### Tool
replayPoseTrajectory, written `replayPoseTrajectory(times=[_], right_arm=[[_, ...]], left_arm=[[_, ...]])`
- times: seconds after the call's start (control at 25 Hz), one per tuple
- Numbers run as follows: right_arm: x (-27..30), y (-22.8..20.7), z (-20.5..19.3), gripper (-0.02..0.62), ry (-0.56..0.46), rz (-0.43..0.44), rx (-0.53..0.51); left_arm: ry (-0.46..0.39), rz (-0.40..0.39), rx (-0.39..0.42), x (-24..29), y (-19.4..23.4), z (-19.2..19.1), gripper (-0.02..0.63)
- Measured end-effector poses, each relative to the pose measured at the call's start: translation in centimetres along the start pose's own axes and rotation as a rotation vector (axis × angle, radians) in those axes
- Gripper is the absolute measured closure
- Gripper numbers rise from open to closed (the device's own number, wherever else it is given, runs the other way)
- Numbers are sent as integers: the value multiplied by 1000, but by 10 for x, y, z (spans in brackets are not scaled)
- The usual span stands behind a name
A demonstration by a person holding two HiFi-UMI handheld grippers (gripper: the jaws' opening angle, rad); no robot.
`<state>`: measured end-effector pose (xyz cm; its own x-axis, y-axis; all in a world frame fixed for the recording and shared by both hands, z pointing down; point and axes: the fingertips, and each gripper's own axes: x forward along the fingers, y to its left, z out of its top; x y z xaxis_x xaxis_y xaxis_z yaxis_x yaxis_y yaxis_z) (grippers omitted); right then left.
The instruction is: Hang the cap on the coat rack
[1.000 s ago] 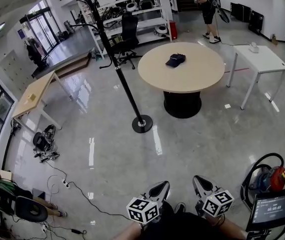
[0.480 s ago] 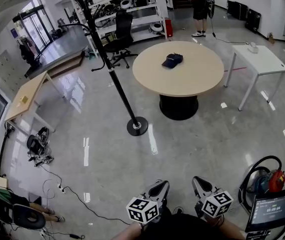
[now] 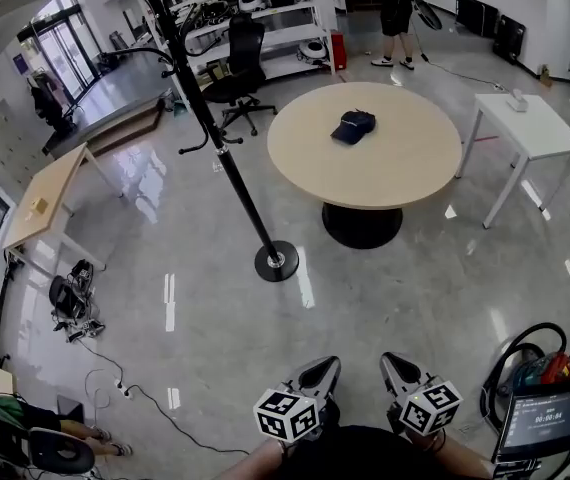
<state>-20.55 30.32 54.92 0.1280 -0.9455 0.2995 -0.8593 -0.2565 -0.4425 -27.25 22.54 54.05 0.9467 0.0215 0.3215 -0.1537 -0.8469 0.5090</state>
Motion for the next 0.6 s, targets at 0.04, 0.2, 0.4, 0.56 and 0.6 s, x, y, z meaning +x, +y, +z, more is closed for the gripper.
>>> replayPoseTrajectory(times=[0.04,0.2,0.4,0.56,0.6], right_arm=[[9,-1,3,591,3,0,-2],[43,-5,16,591,13,-6,-6],[79,-7,29,591,24,-17,-14],[104,-11,40,591,31,-38,-12],[110,-11,42,591,33,-42,-11]], left_arm=[[-1,1,-5,4,8,5,601],[-7,8,-22,13,38,29,601],[-9,-6,-33,28,67,53,601],[-3,-23,-40,39,86,71,601],[-2,-27,-42,41,92,75,601]])
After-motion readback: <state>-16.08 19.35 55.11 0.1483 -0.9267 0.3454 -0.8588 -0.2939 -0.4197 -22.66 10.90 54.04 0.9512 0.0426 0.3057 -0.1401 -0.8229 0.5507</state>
